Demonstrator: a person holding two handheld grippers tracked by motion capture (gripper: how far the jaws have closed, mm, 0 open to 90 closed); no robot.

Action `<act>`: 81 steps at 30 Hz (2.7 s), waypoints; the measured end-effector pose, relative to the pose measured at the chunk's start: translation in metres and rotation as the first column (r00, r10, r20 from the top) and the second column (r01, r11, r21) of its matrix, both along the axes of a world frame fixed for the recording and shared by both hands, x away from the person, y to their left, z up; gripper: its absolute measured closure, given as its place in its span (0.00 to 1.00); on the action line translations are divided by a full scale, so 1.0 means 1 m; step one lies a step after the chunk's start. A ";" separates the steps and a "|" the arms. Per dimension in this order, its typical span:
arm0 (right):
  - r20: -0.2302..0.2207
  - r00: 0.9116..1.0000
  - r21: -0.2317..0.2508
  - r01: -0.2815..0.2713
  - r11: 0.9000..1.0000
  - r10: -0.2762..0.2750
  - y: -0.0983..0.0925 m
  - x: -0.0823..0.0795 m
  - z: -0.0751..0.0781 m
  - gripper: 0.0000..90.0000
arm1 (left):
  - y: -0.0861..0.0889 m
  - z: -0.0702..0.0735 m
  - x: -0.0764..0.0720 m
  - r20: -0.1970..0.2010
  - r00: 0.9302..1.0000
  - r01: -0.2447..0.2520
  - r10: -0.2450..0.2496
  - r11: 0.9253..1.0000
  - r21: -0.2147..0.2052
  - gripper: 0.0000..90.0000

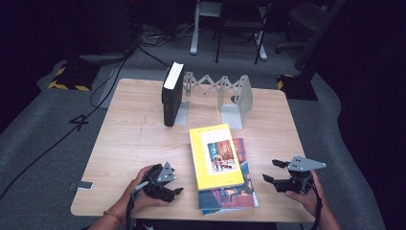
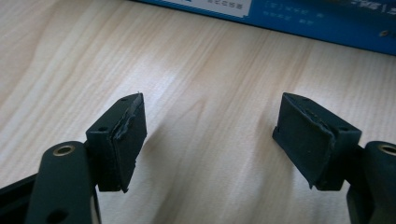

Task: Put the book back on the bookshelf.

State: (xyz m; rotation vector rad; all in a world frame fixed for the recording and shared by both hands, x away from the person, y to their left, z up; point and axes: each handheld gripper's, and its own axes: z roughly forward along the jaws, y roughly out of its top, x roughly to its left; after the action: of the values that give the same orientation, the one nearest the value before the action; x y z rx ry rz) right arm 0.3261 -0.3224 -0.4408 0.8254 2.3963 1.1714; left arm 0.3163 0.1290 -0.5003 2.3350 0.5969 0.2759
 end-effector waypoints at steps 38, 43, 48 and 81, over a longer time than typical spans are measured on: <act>-0.083 0.985 -0.147 -0.159 0.976 0.148 0.066 0.023 0.010 0.41 | -0.019 0.015 0.085 0.098 0.975 -0.190 0.197 0.979 -0.073 0.29; -0.089 0.986 -0.109 -0.154 0.982 0.144 0.077 0.034 0.015 0.41 | -0.019 0.016 0.097 0.102 0.969 -0.218 0.227 0.972 -0.088 0.31; -0.134 0.977 -0.105 -0.182 0.978 0.168 0.093 0.043 0.010 0.37 | -0.024 0.013 0.107 0.106 0.965 -0.232 0.240 0.969 -0.082 0.30; -0.182 0.952 0.008 -0.250 0.968 0.247 0.127 0.080 0.010 0.36 | -0.028 0.014 0.126 0.071 0.979 -0.183 0.191 0.978 -0.103 0.47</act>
State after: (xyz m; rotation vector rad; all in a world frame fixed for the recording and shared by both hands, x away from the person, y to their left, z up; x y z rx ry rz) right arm 0.4058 -0.1955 -0.4310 0.6644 2.7207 1.2129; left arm 0.4422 0.1010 -0.4866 2.1671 0.7740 0.4172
